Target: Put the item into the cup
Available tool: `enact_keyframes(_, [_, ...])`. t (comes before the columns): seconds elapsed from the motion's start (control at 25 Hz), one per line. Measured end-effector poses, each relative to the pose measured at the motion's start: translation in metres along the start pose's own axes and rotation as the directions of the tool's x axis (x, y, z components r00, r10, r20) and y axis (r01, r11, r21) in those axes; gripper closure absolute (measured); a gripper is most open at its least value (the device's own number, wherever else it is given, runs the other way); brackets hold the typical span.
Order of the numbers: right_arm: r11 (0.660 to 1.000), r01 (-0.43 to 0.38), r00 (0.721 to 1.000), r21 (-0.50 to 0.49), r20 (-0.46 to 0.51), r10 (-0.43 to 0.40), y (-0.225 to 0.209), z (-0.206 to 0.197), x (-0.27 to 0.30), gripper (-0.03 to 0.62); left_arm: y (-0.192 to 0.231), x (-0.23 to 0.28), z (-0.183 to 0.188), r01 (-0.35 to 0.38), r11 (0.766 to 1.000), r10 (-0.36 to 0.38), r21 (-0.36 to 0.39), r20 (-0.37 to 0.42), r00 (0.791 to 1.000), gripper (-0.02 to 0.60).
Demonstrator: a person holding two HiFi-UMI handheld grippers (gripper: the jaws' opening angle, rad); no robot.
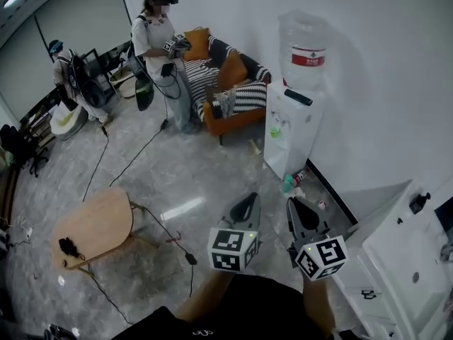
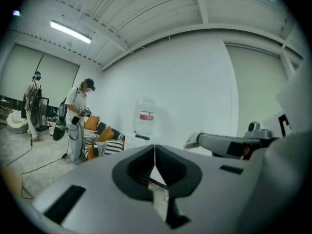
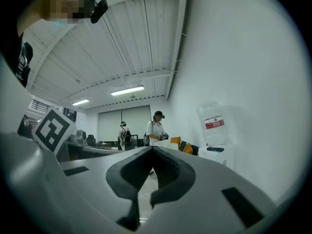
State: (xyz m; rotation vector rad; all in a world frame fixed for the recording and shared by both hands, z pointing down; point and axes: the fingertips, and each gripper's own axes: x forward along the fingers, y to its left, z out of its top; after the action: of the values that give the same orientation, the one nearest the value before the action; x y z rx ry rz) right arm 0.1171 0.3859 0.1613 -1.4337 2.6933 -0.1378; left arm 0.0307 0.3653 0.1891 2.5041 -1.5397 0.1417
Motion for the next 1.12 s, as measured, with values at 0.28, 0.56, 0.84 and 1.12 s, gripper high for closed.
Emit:
enact_keyframes(0.28, [1.0,0.024,1.0,0.015,-0.005,-0.023,-0.009,0.0,-0.008,0.585,-0.009,0.003,-0.002,0.019,1.0,-0.019,0.003,-0.01,1.0,0.568])
enact_keyframes(0.56, [0.997,0.064,0.998,0.03,-0.007,-0.064,-0.022,-0.006,-0.019,0.585,-0.018,0.011,-0.009,0.018,0.997,-0.015,0.081,-0.037,0.999,0.568])
enact_keyframes(0.84, [0.996,0.089,0.996,0.028,0.006,-0.089,-0.035,0.0,-0.017,0.585,-0.018,0.029,-0.005,0.028,0.99,-0.023,0.138,-0.04,0.999,0.568])
enact_keyframes(1.12, [0.995,0.102,0.993,0.008,0.063,-0.102,-0.049,0.02,0.002,0.585,-0.007,0.046,0.024,0.052,0.989,-0.054,0.14,0.012,0.998,0.568])
